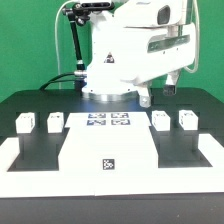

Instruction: Assemble square table

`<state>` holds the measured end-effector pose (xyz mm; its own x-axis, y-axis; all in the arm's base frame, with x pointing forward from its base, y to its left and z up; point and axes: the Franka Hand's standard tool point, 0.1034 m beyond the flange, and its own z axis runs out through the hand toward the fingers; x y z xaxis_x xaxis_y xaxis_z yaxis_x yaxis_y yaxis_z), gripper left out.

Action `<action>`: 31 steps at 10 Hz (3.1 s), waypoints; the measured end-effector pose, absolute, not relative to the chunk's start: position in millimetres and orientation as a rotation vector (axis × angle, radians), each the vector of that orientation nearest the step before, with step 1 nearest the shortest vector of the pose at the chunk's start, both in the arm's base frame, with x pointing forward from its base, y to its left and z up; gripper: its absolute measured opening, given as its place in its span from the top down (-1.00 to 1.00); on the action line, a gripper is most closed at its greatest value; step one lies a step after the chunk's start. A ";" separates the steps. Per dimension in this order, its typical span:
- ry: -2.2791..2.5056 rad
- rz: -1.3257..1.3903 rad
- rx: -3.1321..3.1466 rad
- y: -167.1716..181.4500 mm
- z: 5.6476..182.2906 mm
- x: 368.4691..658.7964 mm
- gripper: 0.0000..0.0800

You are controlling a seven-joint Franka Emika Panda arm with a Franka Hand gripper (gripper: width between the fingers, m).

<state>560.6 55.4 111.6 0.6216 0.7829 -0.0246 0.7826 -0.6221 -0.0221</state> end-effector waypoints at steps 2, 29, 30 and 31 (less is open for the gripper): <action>-1.362 0.050 -2.821 55.4 111.5 560.6 -0.62; -2.123 0.121 -2.224 2.5 53.6 465.8 -0.62; -2.118 0.129 -2.222 2.5 52.4 461.0 -0.62; -2.115 0.136 -2.219 2.4 51.5 455.0 -0.62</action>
Offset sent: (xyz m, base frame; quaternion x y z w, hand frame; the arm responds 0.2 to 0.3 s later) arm 0.0000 0.0000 0.0000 0.0000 0.0000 0.0000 1.0000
